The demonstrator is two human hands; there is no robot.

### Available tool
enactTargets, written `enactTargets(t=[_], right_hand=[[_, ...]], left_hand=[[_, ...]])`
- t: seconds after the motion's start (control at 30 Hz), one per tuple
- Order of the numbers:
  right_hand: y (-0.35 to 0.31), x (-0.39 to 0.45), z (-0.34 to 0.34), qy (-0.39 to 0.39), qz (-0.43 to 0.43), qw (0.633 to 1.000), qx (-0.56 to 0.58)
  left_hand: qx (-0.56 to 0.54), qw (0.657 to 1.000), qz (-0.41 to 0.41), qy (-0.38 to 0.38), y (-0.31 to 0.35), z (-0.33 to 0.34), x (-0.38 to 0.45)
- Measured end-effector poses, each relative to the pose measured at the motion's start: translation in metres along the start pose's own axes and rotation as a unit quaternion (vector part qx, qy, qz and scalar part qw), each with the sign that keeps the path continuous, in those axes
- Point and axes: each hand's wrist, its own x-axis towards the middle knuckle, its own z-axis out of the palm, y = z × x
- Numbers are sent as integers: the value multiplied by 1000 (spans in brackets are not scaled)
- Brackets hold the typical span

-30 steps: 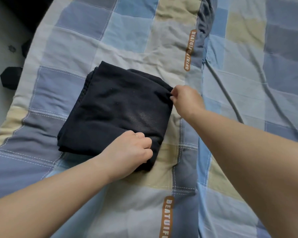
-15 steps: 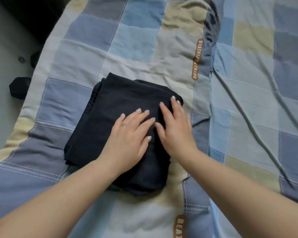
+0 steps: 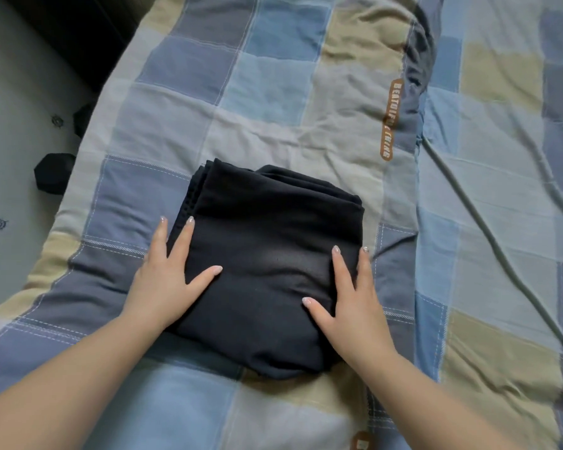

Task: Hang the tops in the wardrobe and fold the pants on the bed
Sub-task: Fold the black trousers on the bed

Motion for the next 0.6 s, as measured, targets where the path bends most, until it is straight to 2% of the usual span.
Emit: enactTargets(t=[0.1,0.23,0.3,0.47,0.6], right_hand=[[-10,1,1,-18,-11,999,40],[-19,7,2,30,-71,996,-47],[-20,4,5,45,-83,993,-66],[-26,4,3,8,-21,1000,-21],[-27,-4,-12,17,-37,999,-6]], left_hand=[[-48,998,20,-36,-6,-9,9],[-74,994,54,-65,1,-14,24],[-85,992,68,-57,1,-14,22],[-85,993,84,-24,9,-17,13],[-101,989,106,18,29,-32,-14]])
